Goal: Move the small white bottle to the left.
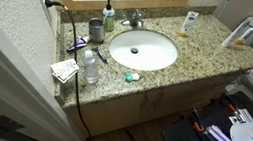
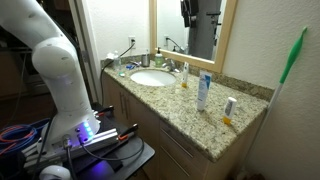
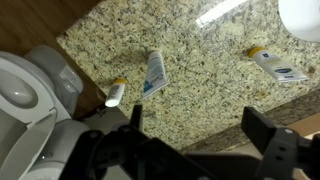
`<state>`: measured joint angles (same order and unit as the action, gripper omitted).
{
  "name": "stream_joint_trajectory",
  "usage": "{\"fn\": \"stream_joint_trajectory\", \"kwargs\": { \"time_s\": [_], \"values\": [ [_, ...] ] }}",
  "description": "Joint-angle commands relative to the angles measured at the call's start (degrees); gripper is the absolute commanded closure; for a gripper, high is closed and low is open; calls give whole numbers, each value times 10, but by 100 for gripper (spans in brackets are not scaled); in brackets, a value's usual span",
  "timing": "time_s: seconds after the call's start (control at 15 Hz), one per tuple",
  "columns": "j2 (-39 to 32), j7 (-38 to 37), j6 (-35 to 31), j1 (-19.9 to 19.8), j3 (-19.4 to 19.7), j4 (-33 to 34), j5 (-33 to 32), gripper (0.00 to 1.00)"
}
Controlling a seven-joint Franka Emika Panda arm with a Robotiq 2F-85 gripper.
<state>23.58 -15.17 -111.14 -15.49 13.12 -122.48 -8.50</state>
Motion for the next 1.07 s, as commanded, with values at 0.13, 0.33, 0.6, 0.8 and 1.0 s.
{"fn": "stream_joint_trajectory", "kwargs": {
  "time_s": [0.13, 0.33, 0.6, 0.8, 1.0],
  "values": [
    [-74, -4, -3, -67, 92, 22, 42, 0],
    [-68, -4, -4, -78, 101, 10, 45, 0],
    [-104, -36, -5, -88, 107, 23, 42, 0],
    [-205, -117, -11, -90, 123, 86, 97, 0],
    [-297, -164, -28, -98, 141, 142, 158, 0]
  ]
}}
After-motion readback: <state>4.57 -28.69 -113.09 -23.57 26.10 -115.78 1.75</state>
